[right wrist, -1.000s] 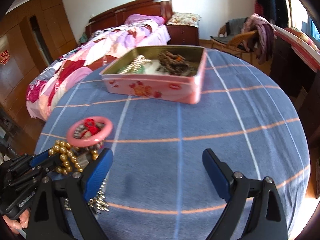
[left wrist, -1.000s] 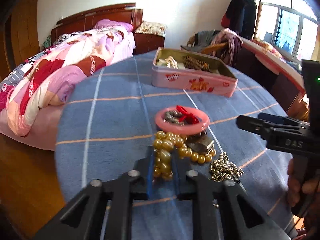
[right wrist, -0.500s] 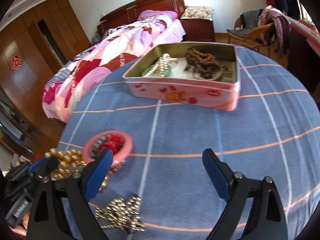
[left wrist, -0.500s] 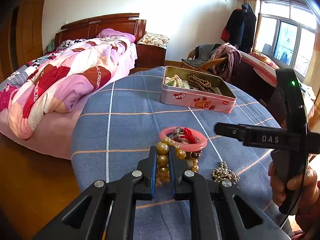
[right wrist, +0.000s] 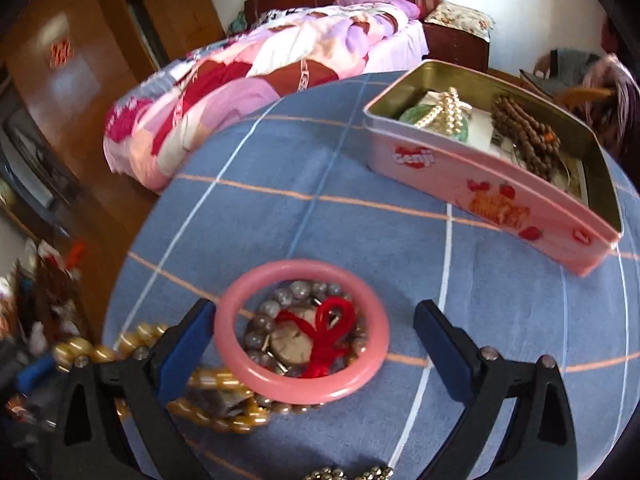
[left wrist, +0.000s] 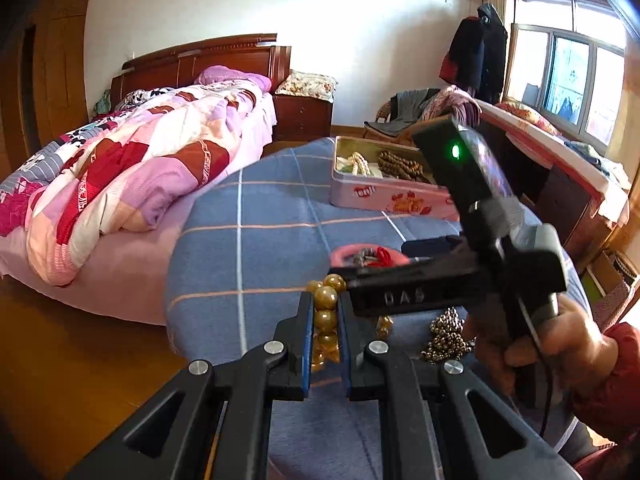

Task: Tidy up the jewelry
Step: 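Lift the gold beads with the left tool while the right tool grasps the pink bangle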

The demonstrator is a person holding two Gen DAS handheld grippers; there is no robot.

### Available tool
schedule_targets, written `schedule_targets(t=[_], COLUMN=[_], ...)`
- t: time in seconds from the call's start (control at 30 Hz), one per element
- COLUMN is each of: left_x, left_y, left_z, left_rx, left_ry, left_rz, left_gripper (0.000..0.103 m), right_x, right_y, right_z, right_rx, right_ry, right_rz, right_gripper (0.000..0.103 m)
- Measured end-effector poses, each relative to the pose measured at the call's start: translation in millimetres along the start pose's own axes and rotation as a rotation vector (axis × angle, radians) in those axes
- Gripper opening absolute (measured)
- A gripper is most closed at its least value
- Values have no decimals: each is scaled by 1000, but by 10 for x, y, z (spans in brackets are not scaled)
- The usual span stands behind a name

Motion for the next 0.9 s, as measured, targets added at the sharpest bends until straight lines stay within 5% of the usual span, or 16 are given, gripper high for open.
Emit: schedule_targets(t=[0.1, 0.43, 0.9], left_x=[54, -12, -261], left_y=[64, 202, -93], left_z=[74, 340, 423], left_rx=[-24, -101, -71], left_ry=[16, 28, 32], left_rz=[2, -22, -54], left_gripper=[10, 10, 10], right_x=[-69, -559, -1289], right_y=[26, 463, 1061], right_z=[7, 131, 131], right_rx=[-10, -138, -304], right_ry=[-2, -275, -292], right_rz=[-10, 140, -170], right_gripper=[84, 84, 84])
Point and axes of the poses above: each gripper's, at about its wrist camera, not at the fingertips, and y roughly against the way its jaws point, x to its left, z to its top, the point moved 10 cm from there along -y, roughly the way its jaws point, and after that the axes turned 1 degree about -x, right-handed, at the moved point
